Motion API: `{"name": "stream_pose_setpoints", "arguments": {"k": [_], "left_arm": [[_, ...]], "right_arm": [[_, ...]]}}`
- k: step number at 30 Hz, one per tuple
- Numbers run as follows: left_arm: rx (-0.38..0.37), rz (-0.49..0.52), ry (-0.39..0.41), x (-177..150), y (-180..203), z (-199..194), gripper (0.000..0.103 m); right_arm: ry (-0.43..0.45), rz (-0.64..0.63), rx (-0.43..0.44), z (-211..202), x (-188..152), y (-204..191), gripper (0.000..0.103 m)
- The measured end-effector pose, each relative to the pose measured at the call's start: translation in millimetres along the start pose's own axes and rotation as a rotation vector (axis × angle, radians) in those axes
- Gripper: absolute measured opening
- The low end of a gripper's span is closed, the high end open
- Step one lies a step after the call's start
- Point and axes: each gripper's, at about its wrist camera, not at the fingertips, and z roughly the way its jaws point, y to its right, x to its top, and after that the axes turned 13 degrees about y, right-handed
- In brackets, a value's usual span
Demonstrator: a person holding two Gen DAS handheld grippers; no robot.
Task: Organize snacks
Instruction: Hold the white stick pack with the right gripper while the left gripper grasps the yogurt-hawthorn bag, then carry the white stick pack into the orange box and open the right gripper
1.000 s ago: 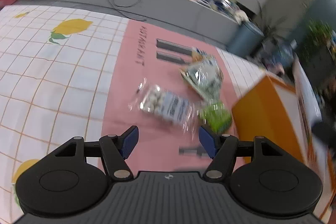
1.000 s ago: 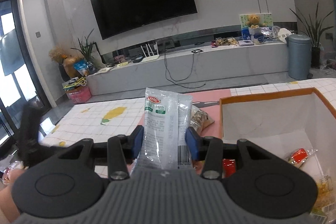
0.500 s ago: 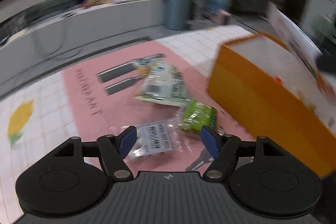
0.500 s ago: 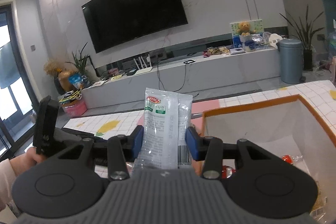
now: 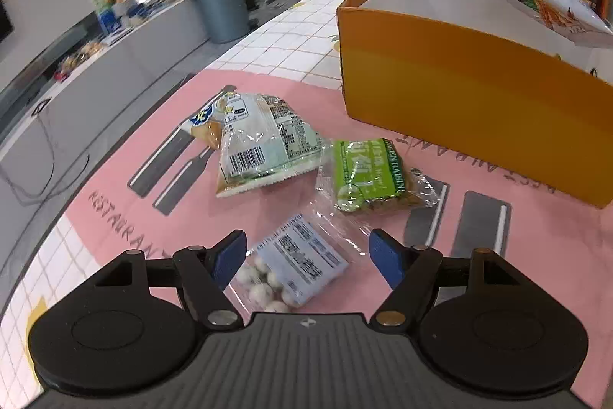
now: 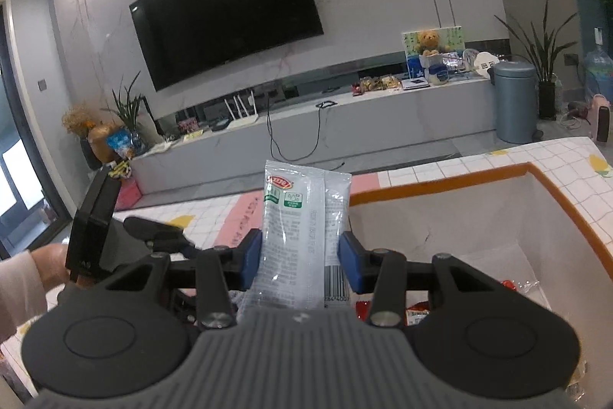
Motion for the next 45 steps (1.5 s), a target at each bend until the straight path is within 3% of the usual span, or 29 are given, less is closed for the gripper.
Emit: {"name": "stream_pose_setpoints", "arguments": {"k": [6, 13, 18, 22, 24, 28, 31, 37, 41, 45], "left_arm": [[-0.100, 0.030, 0.008, -3, -10, 18, 0.086], [-0.157, 0.027, -0.005, 1, -23, 29, 0.088], [-0.232, 0.060, -0.050, -1, -22, 29, 0.097], [-0.197, 0.152, -0.096, -5, -13, 40, 0.103], [-0.192, 0.130, -0.106, -5, -16, 45, 0.103], [-0.179, -0.061, -0.182, -4, -34, 56, 0.103], [-0.100, -0.127, -0.193, -6, -32, 53, 0.102], [0.104, -0.344, -0.283, -6, -17, 40, 0.086], [0.179, -0.399, -0.319, -10, 9, 24, 0.081], [0.175, -0.453, -0.283, -21, 35, 3, 0.079]], "right_arm": [[-0.024, 0.006, 0.006, 3, -2, 2, 0.043], [-0.035, -0.001, 0.039, 5, -1, -2, 0.043], [-0.045, 0.001, 0.036, 2, -3, -3, 0.043], [-0.042, 0.002, 0.038, 5, 0, -5, 0.043], [-0.046, 0.001, 0.039, 6, -1, -5, 0.043], [-0.049, 0.001, 0.039, 8, -1, -4, 0.043], [-0.048, 0.012, 0.042, 8, 2, -2, 0.043], [-0.031, 0.007, 0.056, 2, 5, -4, 0.043], [-0.023, 0.026, 0.062, 0, 8, -2, 0.043], [-0.017, 0.050, 0.092, -5, 9, -3, 0.043]]}}
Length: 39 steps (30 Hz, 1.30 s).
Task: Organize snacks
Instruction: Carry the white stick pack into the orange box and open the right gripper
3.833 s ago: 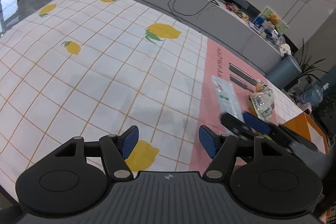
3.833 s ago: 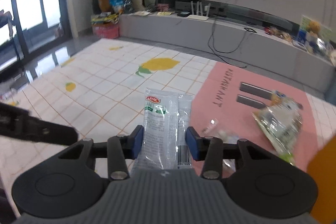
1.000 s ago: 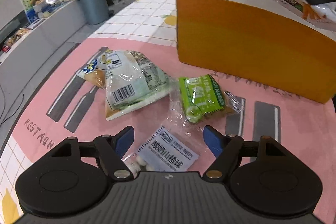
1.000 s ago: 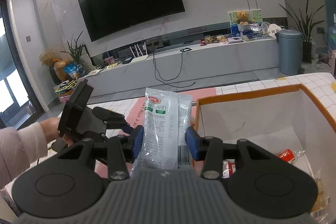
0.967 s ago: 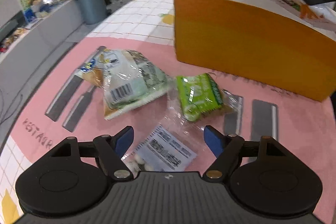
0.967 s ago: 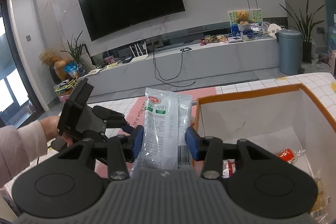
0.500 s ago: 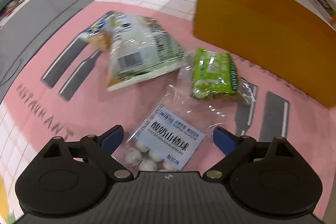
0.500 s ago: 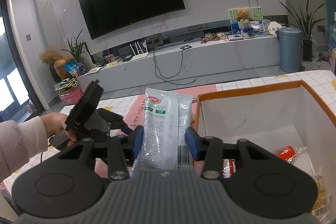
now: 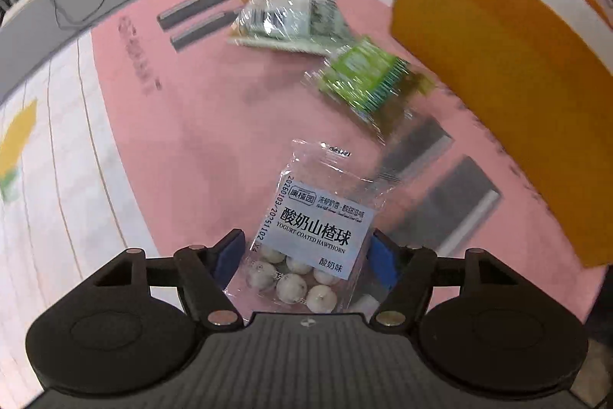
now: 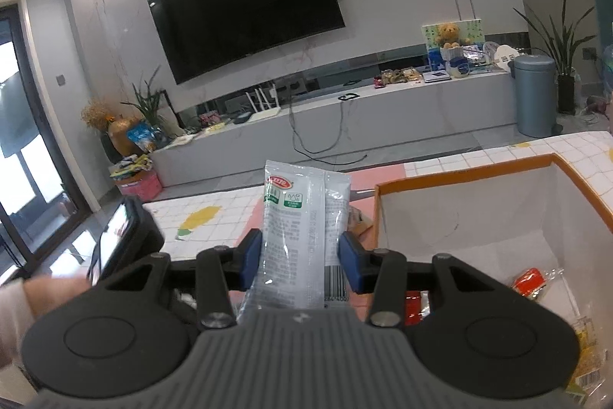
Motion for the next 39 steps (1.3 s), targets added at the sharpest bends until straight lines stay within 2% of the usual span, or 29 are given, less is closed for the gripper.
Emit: {"name": "stream_pose_setpoints", "arguments": {"k": [7, 12, 17, 23, 27, 31, 34, 39], "left_arm": [[-0.017, -0.158, 0.071, -35, 15, -27, 0.077], [-0.023, -0.245, 0.139, -44, 23, -51, 0.076], [-0.019, -0.286, 0.189, -35, 27, -64, 0.075], [-0.011, -0.328, 0.240, -25, 29, -88, 0.075], [-0.035, -0.380, 0.293, -23, 31, -106, 0.075], [-0.057, -0.412, 0.340, -18, 36, -115, 0.075], [-0.087, -0.428, 0.377, -12, 42, -115, 0.075], [-0.143, -0.453, 0.433, -5, 48, -111, 0.075]], "right_arm": [[0.027, 0.026, 0.059, -11, 4, -6, 0.043], [0.033, 0.045, 0.051, -12, 7, -2, 0.043], [0.034, 0.023, 0.039, -19, 8, 0, 0.043], [0.047, 0.057, -0.013, -27, 16, 15, 0.043], [0.059, -0.015, -0.091, -34, 21, 23, 0.043], [0.046, 0.027, -0.069, -37, 29, 46, 0.043], [0.054, 0.025, -0.116, -38, 35, 59, 0.043], [-0.015, 0.035, -0.169, -16, 40, 79, 0.043]]}}
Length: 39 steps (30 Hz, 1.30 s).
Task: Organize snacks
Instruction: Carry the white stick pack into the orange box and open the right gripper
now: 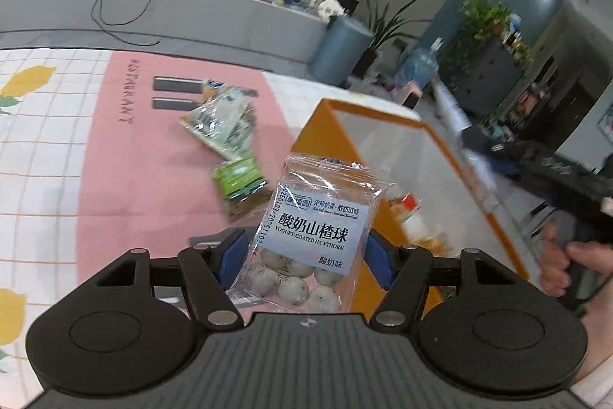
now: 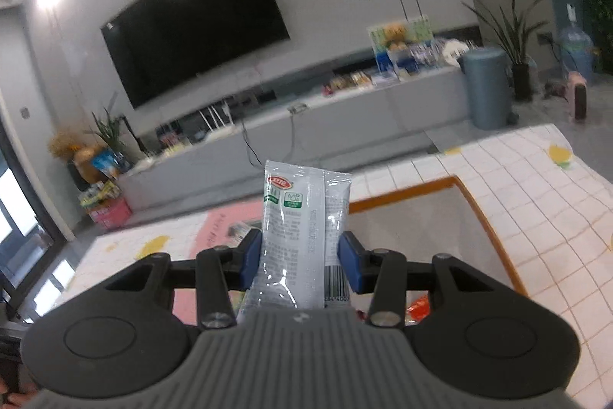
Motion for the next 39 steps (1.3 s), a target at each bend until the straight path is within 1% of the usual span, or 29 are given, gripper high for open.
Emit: {"name": "stream_pose_setpoints", "arguments": {"k": [3, 7, 9, 11, 13, 16, 18, 20, 21, 24, 27, 29, 31, 32, 33, 34, 35, 36, 37, 39], "left_arm": [[-0.033, -0.026, 0.009, -1, -1, 7, 0.075], [-0.059, -0.036, 0.005, -7, -4, 14, 0.075], [-0.069, -0.047, -0.001, -10, -7, 17, 0.075], [-0.069, -0.046, -0.011, -13, -9, 19, 0.075], [-0.068, -0.048, -0.014, -15, -12, 21, 0.075], [-0.070, -0.073, -0.022, -17, -17, 22, 0.075], [-0.072, -0.075, -0.022, -17, -18, 21, 0.075], [-0.084, -0.056, -0.016, -18, -16, 20, 0.075], [-0.092, -0.045, -0.015, -19, -15, 19, 0.075], [-0.092, -0.043, -0.015, -21, -14, 19, 0.075], [-0.092, -0.042, -0.018, -22, -15, 19, 0.075], [-0.090, -0.041, -0.016, -22, -16, 18, 0.075], [-0.090, -0.040, -0.015, -22, -17, 16, 0.075], [-0.090, -0.040, -0.015, -22, -17, 16, 0.075], [-0.091, -0.039, -0.015, -21, -17, 15, 0.075], [-0.093, -0.041, -0.014, -21, -18, 15, 0.075], [-0.094, -0.042, -0.012, -21, -18, 14, 0.075], [-0.095, -0.042, -0.010, -20, -17, 13, 0.075], [-0.096, -0.043, -0.007, -19, -17, 12, 0.075], [-0.097, -0.043, -0.002, -18, -15, 10, 0.075]], "right_arm": [[-0.084, -0.013, -0.037, 25, -6, 2, 0.043], [-0.201, -0.112, -0.083, 61, -16, -1, 0.043], [-0.268, -0.140, -0.123, 78, -21, -1, 0.043], [-0.334, -0.106, -0.174, 93, -28, 4, 0.043], [-0.369, -0.027, -0.239, 102, -36, 13, 0.043], [-0.338, 0.131, -0.347, 105, -41, 27, 0.043], [-0.286, 0.281, -0.413, 101, -43, 39, 0.043], [-0.230, 0.424, -0.489, 96, -45, 49, 0.044], [-0.200, 0.463, -0.511, 93, -47, 51, 0.044], [-0.144, 0.476, -0.584, 94, -49, 47, 0.044], [-0.101, 0.535, -0.635, 94, -53, 48, 0.044], [-0.096, 0.571, -0.649, 98, -56, 47, 0.044], [-0.096, 0.601, -0.625, 106, -56, 46, 0.048], [-0.118, 0.610, -0.598, 110, -56, 46, 0.058], [-0.125, 0.638, -0.560, 111, -57, 46, 0.064], [-0.121, 0.677, -0.506, 109, -58, 47, 0.075], [-0.116, 0.698, -0.465, 106, -57, 47, 0.074], [-0.121, 0.693, -0.442, 102, -53, 44, 0.074], [-0.131, 0.669, -0.431, 98, -49, 40, 0.074], [-0.174, 0.600, -0.424, 89, -39, 33, 0.079]]}}
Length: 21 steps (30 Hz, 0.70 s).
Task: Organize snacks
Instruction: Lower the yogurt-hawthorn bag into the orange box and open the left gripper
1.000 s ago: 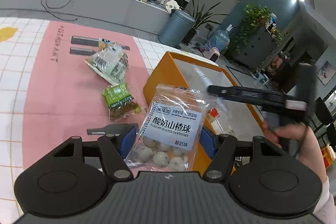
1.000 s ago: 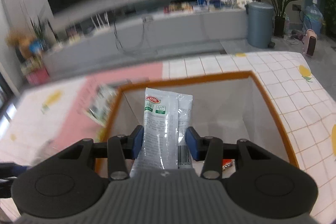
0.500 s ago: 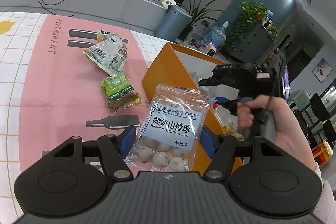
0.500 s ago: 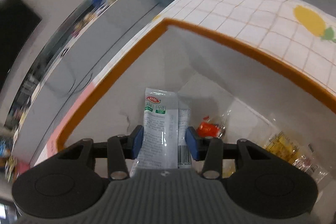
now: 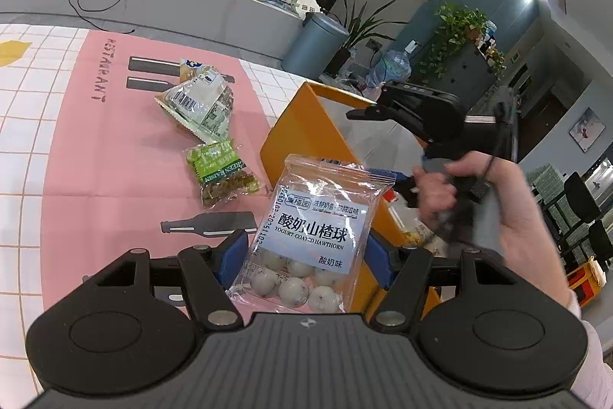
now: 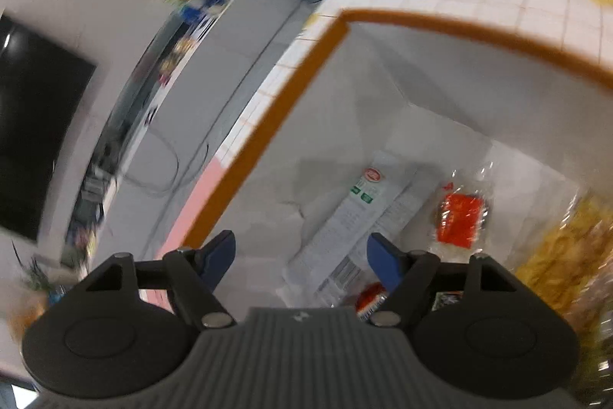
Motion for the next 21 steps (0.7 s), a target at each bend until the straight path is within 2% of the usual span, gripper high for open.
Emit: {"name": "stream_pose_setpoints", "arguments": {"k": [3, 5, 10, 12, 18, 21], "left_arm": [[-0.009, 0.002, 0.010, 3, 7, -4, 0.075], [-0.015, 0.006, 0.017, 5, 16, -8, 0.075], [-0.029, 0.036, 0.035, 12, 44, -14, 0.075], [-0.028, 0.044, 0.041, 15, 55, -13, 0.075], [0.011, 0.047, 0.004, 21, 94, 13, 0.075], [0.038, 0.083, -0.010, 20, 119, 37, 0.075]], "right_arm": [[-0.020, 0.016, 0.041, -25, 11, 7, 0.080], [-0.002, 0.009, 0.087, -49, 24, 12, 0.080], [0.146, -0.211, 0.150, -123, 51, 16, 0.082], [0.169, -0.263, 0.164, -141, 57, 27, 0.082], [0.155, -0.480, 0.142, -158, 51, 54, 0.082], [0.150, -0.510, 0.121, -160, 44, 66, 0.082]]}}
